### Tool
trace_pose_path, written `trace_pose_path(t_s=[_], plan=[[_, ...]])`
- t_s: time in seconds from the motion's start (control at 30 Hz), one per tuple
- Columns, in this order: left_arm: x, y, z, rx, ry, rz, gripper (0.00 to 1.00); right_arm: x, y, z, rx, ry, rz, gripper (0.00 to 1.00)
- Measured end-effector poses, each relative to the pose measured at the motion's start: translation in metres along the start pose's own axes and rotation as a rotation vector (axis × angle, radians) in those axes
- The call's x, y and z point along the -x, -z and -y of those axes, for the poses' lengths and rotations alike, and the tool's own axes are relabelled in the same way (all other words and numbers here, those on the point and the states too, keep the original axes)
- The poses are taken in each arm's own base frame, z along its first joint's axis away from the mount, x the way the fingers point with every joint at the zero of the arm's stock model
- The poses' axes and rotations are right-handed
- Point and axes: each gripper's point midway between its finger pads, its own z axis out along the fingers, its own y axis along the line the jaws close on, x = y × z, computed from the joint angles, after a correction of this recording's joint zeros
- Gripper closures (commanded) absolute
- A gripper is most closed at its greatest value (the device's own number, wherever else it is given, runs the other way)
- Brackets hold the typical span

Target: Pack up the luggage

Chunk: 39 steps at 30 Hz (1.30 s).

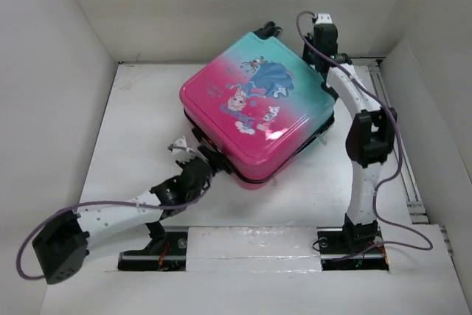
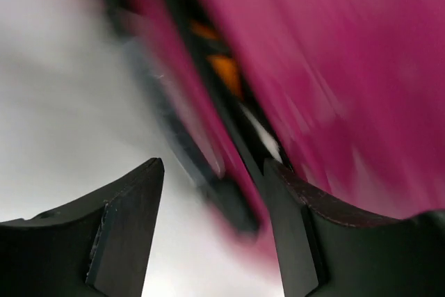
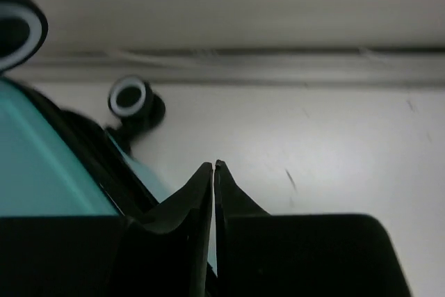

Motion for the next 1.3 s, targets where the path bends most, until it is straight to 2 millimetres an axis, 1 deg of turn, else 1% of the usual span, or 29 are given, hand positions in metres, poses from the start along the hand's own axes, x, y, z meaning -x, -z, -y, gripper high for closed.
trace_pose_path(t_s=[0.03,0.07,0.1,0.13,0.17,0.2,0.23,0.27,0.3,0.33,0.37,0.4,0.43,0.5,0.53,0.57,0.6,0.63,0.67,0.7,0.73,0.8,0.87,0.9,0.93,0.97,1.07,1.17,1.3], plan=[[-0.018,0.016,0.013,-0.056,-0.021,-0.052,0.43,0.022,-0.006,-0.014,0.051,-0.005,0.036,0.85],[-0.039,0.034,0.027,-0.127,-0.034,-0.123,0.43,0.043,-0.008,-0.032,0.111,-0.010,0.074,0.76],[-0.057,0.051,0.040,-0.190,-0.043,-0.187,0.42,0.054,-0.004,-0.052,0.180,-0.011,0.072,0.68],[-0.070,0.064,0.047,-0.224,-0.055,-0.233,0.40,0.068,0.007,-0.078,0.256,-0.007,0.090,0.60],[-0.076,0.072,0.049,-0.235,-0.064,-0.258,0.40,0.078,0.021,-0.105,0.335,0.003,0.110,0.53],[-0.078,0.076,0.049,-0.229,-0.070,-0.265,0.40,0.084,0.040,-0.132,0.412,0.015,0.121,0.40],[-0.077,0.078,0.049,-0.219,-0.074,-0.263,0.40,0.089,0.064,-0.156,0.485,0.029,0.125,0.35],[-0.072,0.077,0.051,-0.207,-0.079,-0.248,0.40,0.091,0.086,-0.175,0.541,0.039,0.130,0.33],[-0.066,0.077,0.054,-0.201,-0.077,-0.230,0.40,0.092,0.110,-0.191,0.602,0.053,0.136,0.31],[-0.061,0.077,0.055,-0.194,-0.078,-0.212,0.40,0.092,0.136,-0.200,0.646,0.063,0.137,0.31],[-0.054,0.078,0.062,-0.201,-0.070,-0.196,0.44,0.091,0.161,-0.202,0.675,0.070,0.136,0.31],[-0.048,0.078,0.066,-0.204,-0.066,-0.179,0.49,0.091,0.182,-0.198,0.692,0.071,0.151,0.38],[-0.044,0.079,0.069,-0.209,-0.064,-0.168,0.56,0.091,0.202,-0.189,0.696,0.068,0.173,0.44],[-0.040,0.080,0.071,-0.220,-0.069,-0.160,0.69,0.085,0.240,-0.160,0.677,0.052,0.216,0.59],[-0.040,0.080,0.071,-0.224,-0.078,-0.164,0.89,0.077,0.256,-0.145,0.657,0.038,0.246,0.71],[-0.042,0.081,0.071,-0.225,-0.087,-0.169,0.96,0.066,0.273,-0.128,0.629,0.020,0.277,0.77],[-0.044,0.081,0.069,-0.224,-0.102,-0.175,1.00,0.049,0.287,-0.113,0.600,0.003,0.279,0.81],[-0.047,0.083,0.067,-0.224,-0.123,-0.185,1.00,0.031,0.299,-0.099,0.571,-0.017,0.289,0.83],[-0.052,0.086,0.066,-0.231,-0.146,-0.197,1.00,0.012,0.307,-0.086,0.534,-0.034,0.289,0.91],[-0.059,0.091,0.066,-0.243,-0.170,-0.212,1.00,-0.005,0.314,-0.073,0.496,-0.054,0.289,0.96],[-0.066,0.096,0.066,-0.260,-0.200,-0.228,1.00,-0.018,0.317,-0.060,0.447,-0.077,0.284,0.99],[-0.083,0.109,0.066,-0.301,-0.277,-0.264,1.00,-0.034,0.316,-0.030,0.330,-0.135,0.292,1.00],[-0.098,0.114,0.064,-0.320,-0.355,-0.291,1.00,-0.049,0.308,-0.004,0.221,-0.189,0.279,1.00],[-0.105,0.114,0.062,-0.314,-0.393,-0.298,0.98,-0.057,0.303,0.007,0.172,-0.211,0.266,1.00],[-0.110,0.111,0.060,-0.303,-0.425,-0.301,0.90,-0.065,0.298,0.017,0.129,-0.232,0.250,1.00],[-0.114,0.109,0.060,-0.290,-0.447,-0.301,0.86,-0.072,0.293,0.025,0.091,-0.247,0.235,1.00],[-0.117,0.104,0.061,-0.255,-0.463,-0.287,0.73,-0.104,0.277,0.035,0.033,-0.267,0.161,1.00],[-0.109,0.102,0.069,-0.249,-0.421,-0.246,0.68,-0.136,0.266,0.037,0.020,-0.270,0.092,1.00],[-0.099,0.099,0.084,-0.269,-0.344,-0.200,0.67,-0.157,0.250,0.031,0.033,-0.263,0.023,1.00]])
